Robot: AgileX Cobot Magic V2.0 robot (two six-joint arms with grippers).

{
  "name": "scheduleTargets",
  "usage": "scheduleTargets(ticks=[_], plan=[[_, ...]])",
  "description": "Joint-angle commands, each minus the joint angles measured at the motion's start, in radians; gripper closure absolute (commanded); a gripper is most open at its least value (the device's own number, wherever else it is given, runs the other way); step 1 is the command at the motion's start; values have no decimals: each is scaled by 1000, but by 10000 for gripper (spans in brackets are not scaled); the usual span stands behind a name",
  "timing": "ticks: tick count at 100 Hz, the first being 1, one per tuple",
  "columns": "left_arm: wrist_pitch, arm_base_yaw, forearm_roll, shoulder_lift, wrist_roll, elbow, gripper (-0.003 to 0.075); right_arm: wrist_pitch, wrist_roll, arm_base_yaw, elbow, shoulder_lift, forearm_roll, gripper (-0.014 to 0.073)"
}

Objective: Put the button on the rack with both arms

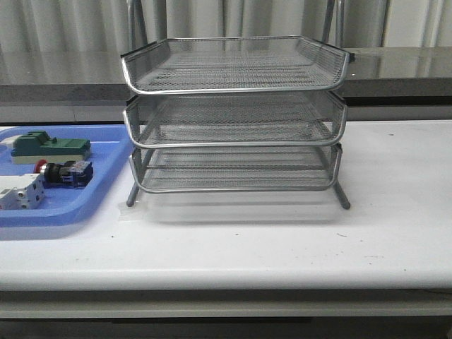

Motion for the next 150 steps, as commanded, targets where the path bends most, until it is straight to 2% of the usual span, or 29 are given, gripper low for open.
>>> scheduleTargets(ticks=[1, 15, 22, 29, 43, 51, 75, 96, 108, 150], plan=[[-74, 2, -4, 9, -9, 46, 740, -47, -1, 0, -35, 52, 104, 653], [-74, 2, -4, 9, -9, 46, 740, -58, -7, 0, -35, 145, 257, 645], [-74, 2, -4, 9, -9, 46, 740, -65, -39, 0, -35, 185, 337, 609], [-74, 2, -4, 9, -9, 46, 740, -72, -97, 0, -35, 220, 418, 543], [-74, 2, -4, 9, -9, 46, 740, -74, -269, 0, -35, 274, 608, 346], [-74, 2, -4, 9, -9, 46, 740, -81, -357, 0, -35, 297, 708, 291], [-74, 2, -4, 9, -9, 46, 740, -64, -688, 0, -36, 417, 1065, 286], [-74, 2, -4, 9, -9, 46, 740, -16, -908, 0, -40, 555, 1284, 286], [-74, 2, -4, 9, -9, 46, 740, 45, -968, 0, -70, 627, 1325, 286], [-74, 2, -4, 9, -9, 46, 740, 88, -970, 1, -199, 768, 1325, 286]])
